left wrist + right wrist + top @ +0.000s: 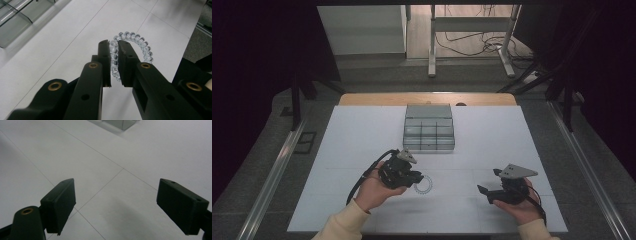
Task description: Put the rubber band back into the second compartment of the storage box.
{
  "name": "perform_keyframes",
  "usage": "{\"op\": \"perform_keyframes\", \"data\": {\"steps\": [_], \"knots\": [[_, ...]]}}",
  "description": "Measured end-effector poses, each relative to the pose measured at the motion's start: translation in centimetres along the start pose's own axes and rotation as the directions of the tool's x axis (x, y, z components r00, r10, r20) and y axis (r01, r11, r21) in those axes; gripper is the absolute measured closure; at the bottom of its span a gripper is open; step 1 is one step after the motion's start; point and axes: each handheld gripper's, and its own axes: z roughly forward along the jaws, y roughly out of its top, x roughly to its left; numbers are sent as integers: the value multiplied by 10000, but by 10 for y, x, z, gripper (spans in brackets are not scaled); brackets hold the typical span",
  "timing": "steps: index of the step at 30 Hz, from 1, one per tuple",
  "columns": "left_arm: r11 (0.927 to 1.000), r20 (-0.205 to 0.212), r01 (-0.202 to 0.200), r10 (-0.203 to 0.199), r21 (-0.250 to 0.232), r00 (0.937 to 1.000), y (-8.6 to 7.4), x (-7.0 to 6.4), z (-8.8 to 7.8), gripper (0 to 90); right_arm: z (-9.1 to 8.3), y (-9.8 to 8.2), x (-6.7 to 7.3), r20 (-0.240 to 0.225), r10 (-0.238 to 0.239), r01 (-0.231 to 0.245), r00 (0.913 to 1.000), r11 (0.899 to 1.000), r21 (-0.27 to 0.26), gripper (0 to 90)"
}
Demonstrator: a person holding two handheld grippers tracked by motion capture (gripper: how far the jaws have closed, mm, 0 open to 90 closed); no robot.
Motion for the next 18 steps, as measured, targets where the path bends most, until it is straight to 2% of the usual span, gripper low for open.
{"op": "perform_keyframes", "data": {"steps": [11,18], "knots": [[9997,73,240,-240,45,9997,9,12,7,818,1,0,-1,-16,29,-30,10000,10000,-16,161],[9988,-112,483,-483,-19,9988,16,23,8,818,1,0,-1,19,19,-19,10000,10000,3,161]]}}
